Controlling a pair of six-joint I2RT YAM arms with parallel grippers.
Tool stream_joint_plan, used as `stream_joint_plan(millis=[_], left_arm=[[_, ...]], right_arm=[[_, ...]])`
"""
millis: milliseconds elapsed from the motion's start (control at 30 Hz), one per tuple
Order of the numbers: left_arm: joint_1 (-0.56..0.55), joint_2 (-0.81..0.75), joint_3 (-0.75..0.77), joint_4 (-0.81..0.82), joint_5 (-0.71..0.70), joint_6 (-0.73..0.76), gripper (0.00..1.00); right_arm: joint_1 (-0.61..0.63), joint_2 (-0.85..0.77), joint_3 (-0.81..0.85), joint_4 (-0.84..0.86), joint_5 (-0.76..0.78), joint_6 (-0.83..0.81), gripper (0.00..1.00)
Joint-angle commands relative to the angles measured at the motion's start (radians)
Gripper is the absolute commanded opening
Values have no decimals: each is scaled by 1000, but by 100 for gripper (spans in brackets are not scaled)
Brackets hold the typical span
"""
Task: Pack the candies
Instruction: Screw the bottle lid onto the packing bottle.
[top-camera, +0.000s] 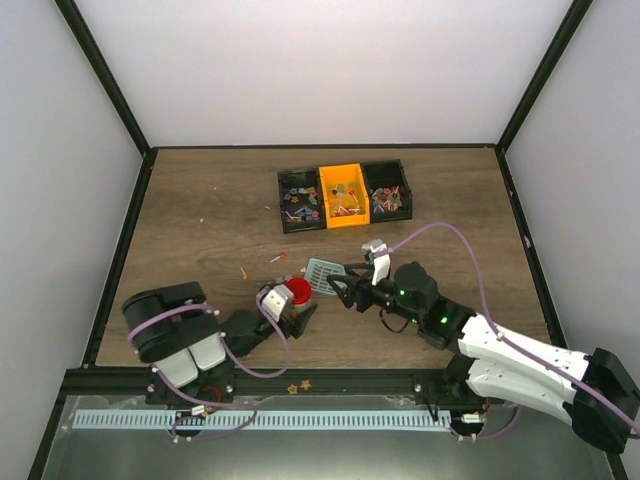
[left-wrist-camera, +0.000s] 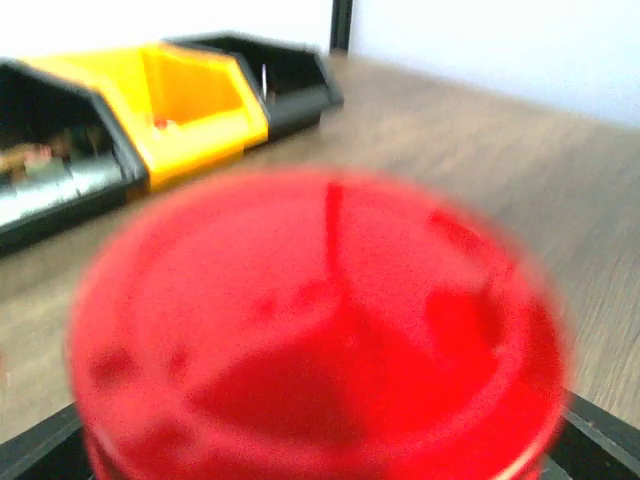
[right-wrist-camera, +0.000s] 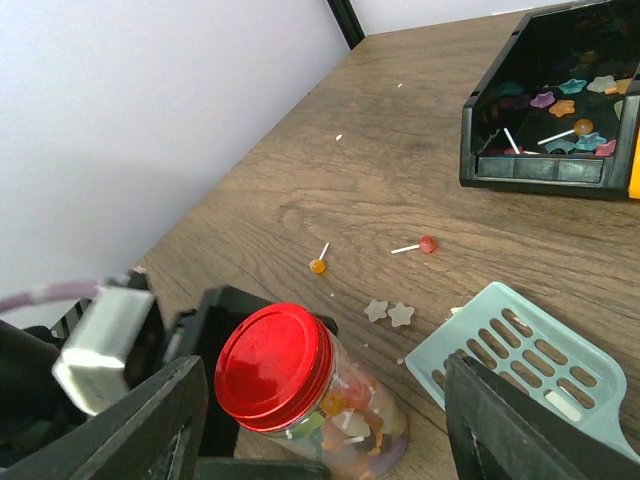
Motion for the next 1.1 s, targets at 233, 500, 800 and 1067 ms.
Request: stream_joint_plan(millis=[233,500,800,1067], left_arm=[[-10,-310,-194,-120,-43,11,86],[-9,-126,-184,32,-51,17,88],[-9,68,-195,244,-40,3,90],[-11,-253,-185,-69,-58,24,90]], right_arm=[[-7,-9,12,6,-1,-4,66],[-6,7,19,17,-6,-8,66],[-6,16,15,10,6,-13,66],[-8,11,9,18,4,-11,66]])
